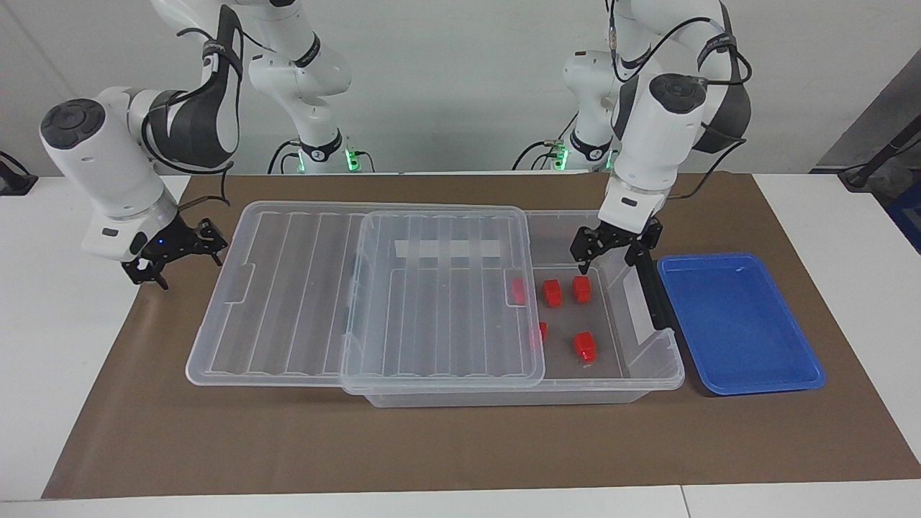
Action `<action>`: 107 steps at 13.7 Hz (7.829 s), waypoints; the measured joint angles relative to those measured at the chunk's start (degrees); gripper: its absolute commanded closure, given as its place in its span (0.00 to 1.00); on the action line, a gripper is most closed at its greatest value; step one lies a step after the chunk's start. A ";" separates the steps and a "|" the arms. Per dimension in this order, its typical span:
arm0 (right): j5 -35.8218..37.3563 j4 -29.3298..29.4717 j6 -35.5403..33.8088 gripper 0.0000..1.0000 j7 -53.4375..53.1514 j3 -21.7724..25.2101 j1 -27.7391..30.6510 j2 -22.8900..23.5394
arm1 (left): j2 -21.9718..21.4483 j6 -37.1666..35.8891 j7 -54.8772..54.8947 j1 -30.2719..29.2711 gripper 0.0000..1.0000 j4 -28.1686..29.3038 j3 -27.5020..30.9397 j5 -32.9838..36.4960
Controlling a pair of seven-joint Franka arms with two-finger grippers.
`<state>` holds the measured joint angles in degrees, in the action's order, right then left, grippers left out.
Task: Place red block in blue tray from box
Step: 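Reach the left gripper into the box and grasp a red block, then lift the red block out and carry it over the blue tray, then lower the red block into the blue tray and open the left gripper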
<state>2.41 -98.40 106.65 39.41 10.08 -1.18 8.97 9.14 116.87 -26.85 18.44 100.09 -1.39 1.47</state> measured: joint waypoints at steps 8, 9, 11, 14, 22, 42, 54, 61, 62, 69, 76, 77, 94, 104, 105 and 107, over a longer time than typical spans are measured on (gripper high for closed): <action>0.00 0.27 -9.81 0.00 -28.47 -4.44 0.04 -7.21 | 10.02 11.03 0.01 1.07 0.00 -0.18 0.63 1.85; 0.00 0.25 -11.20 0.00 -32.79 -5.61 0.04 -8.33 | 11.14 12.40 0.00 1.00 0.00 -0.16 0.81 1.86; -0.01 0.24 -11.97 0.00 -39.59 -7.67 0.37 -9.93 | 12.87 14.90 0.00 0.06 0.00 0.01 1.18 1.87; -0.02 1.86 -11.96 0.00 -47.00 -11.58 2.47 -10.60 | 14.37 17.13 0.01 -0.72 0.00 0.14 1.35 1.87; -0.02 6.86 -16.20 0.00 -48.25 -13.15 3.15 -10.51 | 15.84 23.02 0.01 -0.54 0.00 4.03 0.94 1.89; -1.01 6.43 -16.43 0.00 -48.28 -13.19 3.10 -10.14 | 15.47 8.57 -0.38 -0.27 1.00 -4.30 0.94 1.94; -1.01 6.43 -16.43 0.00 -48.28 -13.19 3.09 -10.14 | 1.50 -18.79 3.97 -5.30 1.00 -11.31 1.77 -1.41; -1.01 6.43 -16.43 0.00 -48.28 -13.19 3.09 -10.14 | 1.14 -21.72 33.88 -18.37 1.00 -13.15 2.12 -1.41; -1.01 6.43 -16.43 0.00 -48.28 -13.19 3.09 -10.14 | 1.13 -21.53 36.97 -19.63 1.00 -12.95 2.14 -1.41; -1.01 6.43 -16.43 0.00 -48.28 -13.19 3.09 -10.14 | 0.33 -5.17 46.00 -22.17 1.00 -1.76 2.28 -1.22; -1.01 6.43 -16.43 0.00 -48.28 -13.19 3.09 -10.14 | 2.68 8.80 50.31 -27.37 1.00 7.43 2.44 -1.60; -1.01 6.43 -16.43 0.00 -48.28 -13.19 3.09 -10.14 | 3.81 10.04 49.75 -27.63 1.00 7.69 2.66 -2.43; -1.01 -3.13 5.32 1.00 -48.28 -7.05 3.33 -9.12 | 5.97 26.17 43.28 -26.99 0.46 20.89 3.78 -5.09; -1.85 -3.83 14.47 1.00 -47.68 -4.84 3.77 -0.67 | 5.20 12.59 43.28 -26.33 0.18 11.90 3.72 -5.10; -2.26 -3.82 15.14 1.00 -47.25 -4.92 3.74 -0.22 | 4.62 6.98 43.28 -26.05 0.18 8.32 3.66 -5.10; -2.47 -3.82 15.60 1.00 -46.71 -5.17 3.64 0.21 | 3.43 -2.27 43.03 -25.17 0.15 1.70 3.66 -5.10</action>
<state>-0.06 -102.22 122.25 -7.30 4.91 2.46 9.18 12.57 114.60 16.18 -6.73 101.79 2.27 -3.62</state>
